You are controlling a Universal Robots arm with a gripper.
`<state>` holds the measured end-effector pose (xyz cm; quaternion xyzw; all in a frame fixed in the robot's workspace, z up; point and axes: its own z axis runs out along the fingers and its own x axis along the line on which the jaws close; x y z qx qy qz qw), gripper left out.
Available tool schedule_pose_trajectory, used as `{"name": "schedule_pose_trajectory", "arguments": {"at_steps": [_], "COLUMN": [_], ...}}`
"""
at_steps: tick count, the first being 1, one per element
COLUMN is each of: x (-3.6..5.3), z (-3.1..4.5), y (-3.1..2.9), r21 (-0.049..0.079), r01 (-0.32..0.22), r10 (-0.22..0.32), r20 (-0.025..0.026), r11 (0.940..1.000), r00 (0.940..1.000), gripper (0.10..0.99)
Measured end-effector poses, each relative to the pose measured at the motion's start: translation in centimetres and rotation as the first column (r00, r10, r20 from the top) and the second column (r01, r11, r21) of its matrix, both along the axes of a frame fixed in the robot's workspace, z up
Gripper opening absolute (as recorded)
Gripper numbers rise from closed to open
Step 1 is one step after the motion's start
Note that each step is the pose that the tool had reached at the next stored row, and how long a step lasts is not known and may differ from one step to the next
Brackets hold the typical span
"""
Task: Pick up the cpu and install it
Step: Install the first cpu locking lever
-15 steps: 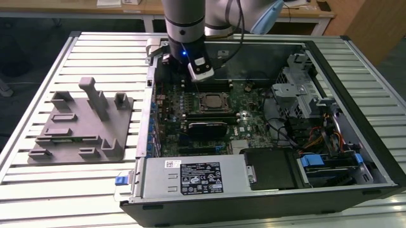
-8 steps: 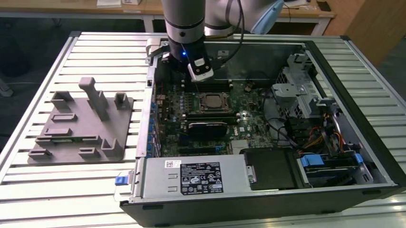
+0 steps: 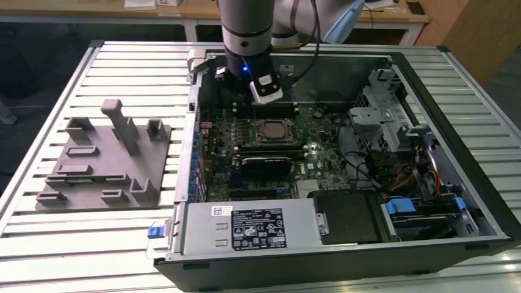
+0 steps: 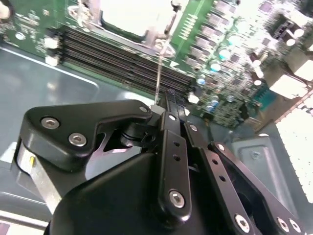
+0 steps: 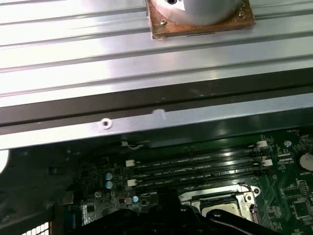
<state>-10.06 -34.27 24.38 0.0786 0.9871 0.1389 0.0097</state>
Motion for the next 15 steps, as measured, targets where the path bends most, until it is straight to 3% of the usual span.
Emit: {"name": "schedule_pose_trajectory", "arguments": {"at_steps": [11, 15], "x": [3.47, 4.33], "z": [0.00, -0.02], "y": [0.00, 0.00], "r21": [-0.006, -0.021], "r01": [0.001, 0.004], "r10": [-0.001, -0.004], "r20": [-0.0035, -0.0035], "r11": [1.0000, 0.9998], "r00": [1.0000, 1.0000], "gripper": [0.106, 0.106]}}
